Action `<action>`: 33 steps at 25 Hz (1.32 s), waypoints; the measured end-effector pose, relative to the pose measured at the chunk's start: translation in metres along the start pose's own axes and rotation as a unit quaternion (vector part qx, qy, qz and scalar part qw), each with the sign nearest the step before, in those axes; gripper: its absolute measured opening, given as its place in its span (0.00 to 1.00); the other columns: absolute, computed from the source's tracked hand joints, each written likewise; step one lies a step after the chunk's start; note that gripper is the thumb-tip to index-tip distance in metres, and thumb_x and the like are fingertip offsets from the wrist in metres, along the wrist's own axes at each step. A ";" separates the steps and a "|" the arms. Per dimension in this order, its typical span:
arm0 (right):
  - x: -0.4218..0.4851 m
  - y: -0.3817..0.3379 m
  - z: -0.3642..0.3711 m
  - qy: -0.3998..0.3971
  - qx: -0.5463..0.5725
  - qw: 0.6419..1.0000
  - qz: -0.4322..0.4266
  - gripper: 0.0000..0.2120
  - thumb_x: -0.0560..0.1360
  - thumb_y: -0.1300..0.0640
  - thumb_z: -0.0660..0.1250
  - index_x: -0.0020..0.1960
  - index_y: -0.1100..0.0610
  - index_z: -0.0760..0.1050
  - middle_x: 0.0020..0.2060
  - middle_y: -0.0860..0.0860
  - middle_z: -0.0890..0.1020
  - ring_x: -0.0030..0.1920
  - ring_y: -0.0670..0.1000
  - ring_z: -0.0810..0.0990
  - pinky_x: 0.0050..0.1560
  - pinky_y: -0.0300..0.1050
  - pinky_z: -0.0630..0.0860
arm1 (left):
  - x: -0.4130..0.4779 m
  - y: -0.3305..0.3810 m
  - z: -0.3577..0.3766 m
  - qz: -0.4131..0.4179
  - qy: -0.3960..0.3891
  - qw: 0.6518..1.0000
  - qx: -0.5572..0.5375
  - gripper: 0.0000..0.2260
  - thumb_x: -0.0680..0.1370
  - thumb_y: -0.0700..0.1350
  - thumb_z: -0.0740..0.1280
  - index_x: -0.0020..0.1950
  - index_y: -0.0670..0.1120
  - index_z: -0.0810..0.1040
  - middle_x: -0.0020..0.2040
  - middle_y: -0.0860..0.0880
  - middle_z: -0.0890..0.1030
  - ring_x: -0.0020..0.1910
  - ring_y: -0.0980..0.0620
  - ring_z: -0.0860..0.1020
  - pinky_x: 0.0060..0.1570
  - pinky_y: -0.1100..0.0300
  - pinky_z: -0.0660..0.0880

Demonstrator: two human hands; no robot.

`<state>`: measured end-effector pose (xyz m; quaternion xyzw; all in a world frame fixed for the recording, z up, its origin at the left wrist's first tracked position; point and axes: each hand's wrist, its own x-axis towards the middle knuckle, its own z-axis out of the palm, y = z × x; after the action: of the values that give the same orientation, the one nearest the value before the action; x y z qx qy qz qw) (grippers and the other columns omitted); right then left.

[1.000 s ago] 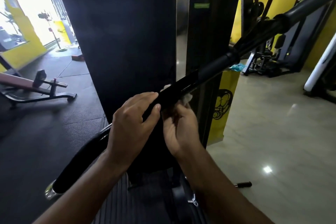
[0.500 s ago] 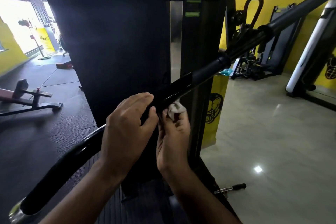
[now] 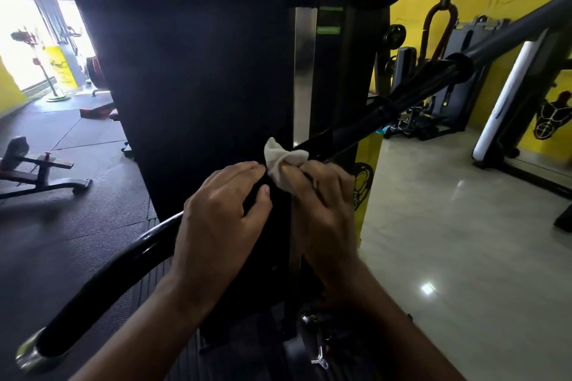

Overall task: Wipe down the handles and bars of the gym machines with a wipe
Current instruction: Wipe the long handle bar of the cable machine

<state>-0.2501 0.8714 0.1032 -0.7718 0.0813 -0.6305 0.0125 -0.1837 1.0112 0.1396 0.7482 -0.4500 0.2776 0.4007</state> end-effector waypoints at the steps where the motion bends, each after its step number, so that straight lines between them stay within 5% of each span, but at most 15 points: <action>1: 0.005 0.009 -0.003 0.000 -0.018 1.000 0.006 0.09 0.79 0.64 0.67 0.57 0.63 0.81 0.54 0.57 0.79 0.55 0.59 0.76 0.59 0.42 0.69 | 0.001 0.000 0.002 -0.003 -0.003 1.000 -0.002 0.12 0.75 0.42 0.71 0.58 0.43 0.82 0.56 0.49 0.82 0.57 0.56 0.79 0.61 0.74 0.66; 3: 0.014 0.021 -0.005 0.015 -0.024 0.999 0.033 0.07 0.78 0.65 0.67 0.55 0.63 0.81 0.52 0.58 0.81 0.56 0.60 0.76 0.60 0.44 0.71 | 0.003 0.001 0.005 -0.003 -0.010 1.000 0.001 0.12 0.75 0.42 0.72 0.58 0.42 0.82 0.56 0.49 0.82 0.56 0.57 0.78 0.60 0.77 0.65; 6: 0.023 0.030 -0.004 -0.045 -0.033 0.995 -0.082 0.11 0.81 0.62 0.62 0.56 0.66 0.80 0.53 0.61 0.81 0.60 0.60 0.76 0.66 0.48 0.72 | 0.008 0.000 0.009 0.003 -0.018 1.000 0.000 0.11 0.76 0.44 0.71 0.57 0.43 0.82 0.55 0.50 0.83 0.54 0.56 0.79 0.57 0.76 0.67; 9: 0.027 0.036 -0.001 0.005 -0.024 1.000 0.007 0.10 0.79 0.66 0.63 0.58 0.66 0.79 0.54 0.61 0.81 0.61 0.59 0.76 0.67 0.52 0.72 | 0.013 -0.003 0.013 0.002 -0.017 1.000 -0.008 0.11 0.76 0.44 0.71 0.57 0.43 0.82 0.54 0.50 0.83 0.54 0.56 0.79 0.57 0.74 0.67; 13: 0.018 0.031 0.002 -0.066 -0.041 0.991 -0.105 0.11 0.78 0.66 0.67 0.60 0.65 0.80 0.57 0.60 0.82 0.62 0.58 0.78 0.65 0.51 0.73 | 0.016 -0.008 0.016 0.011 -0.020 1.000 -0.010 0.11 0.77 0.44 0.70 0.58 0.43 0.81 0.55 0.50 0.82 0.54 0.56 0.78 0.57 0.75 0.66; 15: 0.036 0.033 -0.001 -0.068 -0.072 0.994 -0.041 0.11 0.75 0.66 0.71 0.57 0.63 0.81 0.55 0.57 0.83 0.59 0.56 0.78 0.63 0.47 0.72 | 0.017 -0.011 0.016 0.009 -0.022 1.000 -0.012 0.13 0.76 0.44 0.71 0.59 0.43 0.81 0.56 0.49 0.82 0.56 0.56 0.78 0.58 0.74 0.66; 19: 0.074 0.030 -0.017 -0.252 -0.103 0.958 -0.093 0.15 0.79 0.58 0.58 0.60 0.58 0.78 0.55 0.55 0.81 0.58 0.54 0.77 0.58 0.48 0.75 | 0.020 -0.012 0.017 0.022 -0.023 0.999 -0.009 0.13 0.77 0.44 0.71 0.60 0.42 0.81 0.57 0.49 0.82 0.56 0.56 0.78 0.58 0.74 0.66; 22: 0.107 0.035 -0.033 -0.329 -0.111 0.937 -0.033 0.17 0.77 0.52 0.53 0.58 0.52 0.77 0.54 0.51 0.79 0.53 0.51 0.77 0.54 0.47 0.75 | 0.024 -0.012 0.017 0.025 -0.027 0.999 -0.020 0.13 0.77 0.44 0.70 0.60 0.43 0.81 0.56 0.49 0.82 0.56 0.56 0.78 0.58 0.72 0.67; 26: 0.121 0.024 -0.026 -0.442 -0.123 0.884 -0.086 0.10 0.79 0.56 0.59 0.58 0.50 0.74 0.52 0.47 0.77 0.52 0.47 0.76 0.53 0.46 0.76 | 0.026 -0.010 0.020 0.044 -0.032 0.998 -0.037 0.13 0.76 0.43 0.71 0.60 0.42 0.81 0.56 0.48 0.82 0.55 0.55 0.79 0.57 0.64 0.73; 31: 0.153 0.026 -0.018 -0.531 -0.104 0.840 -0.026 0.09 0.79 0.60 0.62 0.54 0.49 0.77 0.46 0.43 0.77 0.47 0.43 0.76 0.45 0.35 0.73 | 0.028 -0.009 0.019 0.048 -0.049 0.996 -0.049 0.12 0.77 0.43 0.70 0.59 0.42 0.80 0.55 0.49 0.82 0.54 0.54 0.79 0.52 0.60 0.77; 33: 0.156 0.024 -0.016 -0.552 -0.115 0.825 -0.040 0.08 0.79 0.60 0.62 0.53 0.50 0.77 0.46 0.45 0.79 0.47 0.44 0.78 0.49 0.40 0.76 | 0.030 -0.008 0.018 0.045 -0.063 0.996 -0.054 0.12 0.77 0.43 0.69 0.59 0.42 0.80 0.55 0.50 0.81 0.52 0.55 0.78 0.50 0.60 0.77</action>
<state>-0.2382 0.8271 0.2549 -0.9893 0.1022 -0.0857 -0.0589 -0.1629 0.9846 0.1504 0.7208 -0.5217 0.2228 0.3983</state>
